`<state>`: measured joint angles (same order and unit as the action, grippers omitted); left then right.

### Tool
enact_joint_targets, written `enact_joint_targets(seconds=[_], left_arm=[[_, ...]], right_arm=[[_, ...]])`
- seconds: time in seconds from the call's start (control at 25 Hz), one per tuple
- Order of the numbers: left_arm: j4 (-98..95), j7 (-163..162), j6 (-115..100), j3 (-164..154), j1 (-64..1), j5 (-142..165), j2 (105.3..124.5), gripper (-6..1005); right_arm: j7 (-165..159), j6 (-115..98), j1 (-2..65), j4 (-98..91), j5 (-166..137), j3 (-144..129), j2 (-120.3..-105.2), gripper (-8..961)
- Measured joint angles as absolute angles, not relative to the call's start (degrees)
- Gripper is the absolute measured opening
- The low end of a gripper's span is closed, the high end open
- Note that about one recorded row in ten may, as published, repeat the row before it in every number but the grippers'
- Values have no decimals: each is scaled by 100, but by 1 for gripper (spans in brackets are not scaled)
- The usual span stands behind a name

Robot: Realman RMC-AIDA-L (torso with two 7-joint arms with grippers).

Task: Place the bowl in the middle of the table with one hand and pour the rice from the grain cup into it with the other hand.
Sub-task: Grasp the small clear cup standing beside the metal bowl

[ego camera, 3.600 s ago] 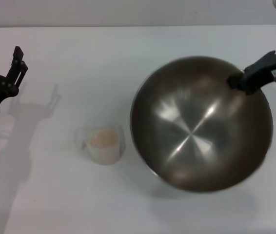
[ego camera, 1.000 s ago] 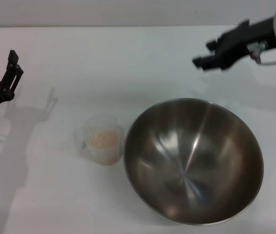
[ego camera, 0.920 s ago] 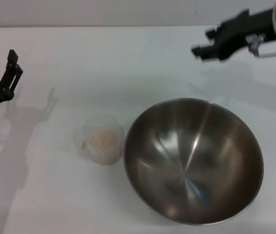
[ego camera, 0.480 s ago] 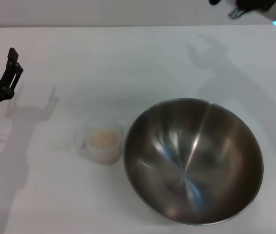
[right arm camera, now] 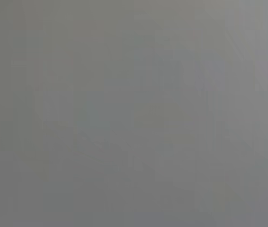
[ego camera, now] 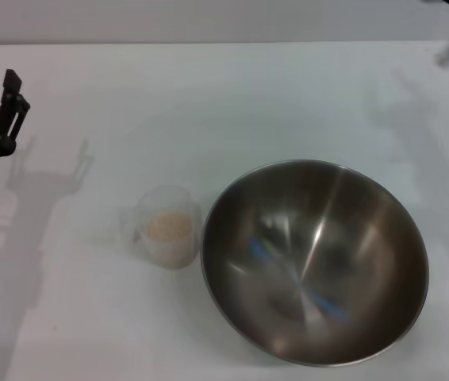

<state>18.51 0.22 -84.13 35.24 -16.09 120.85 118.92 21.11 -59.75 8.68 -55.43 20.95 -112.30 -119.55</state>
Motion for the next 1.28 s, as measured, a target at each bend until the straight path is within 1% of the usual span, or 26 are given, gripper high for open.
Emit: enact_joint_targets(seconds=[0.12,0.24,0.48,0.64,0.84,1.28], left_arm=[[1855,0,-8552,3496,-1527,12091,11891,783],[1855,-24,-8711,3442,-1404,12120,11892,782],[1811,-153,-9366,2692,-923,12143,11880,781],[1731,-122,-9462,2101,-675,12145,11875,780],[1557,-105,-9411,1500,-542,12147,11883,778],[1444,-118,-8887,802,-598,12146,11893,775]], right_arm=[[1181,-7509,1117,-4115,2597,-11338,-11936,486],[-60,-8488,1317,-2887,2662,-11225,-11919,486],[-1646,-9008,1644,-1243,2665,-10680,-11890,485],[-1732,-8979,1687,-921,2667,-10545,-11862,485],[-1727,-8976,1712,-778,2667,-10507,-11859,486],[-1704,-8997,1709,-605,2673,-10350,-11846,486]])
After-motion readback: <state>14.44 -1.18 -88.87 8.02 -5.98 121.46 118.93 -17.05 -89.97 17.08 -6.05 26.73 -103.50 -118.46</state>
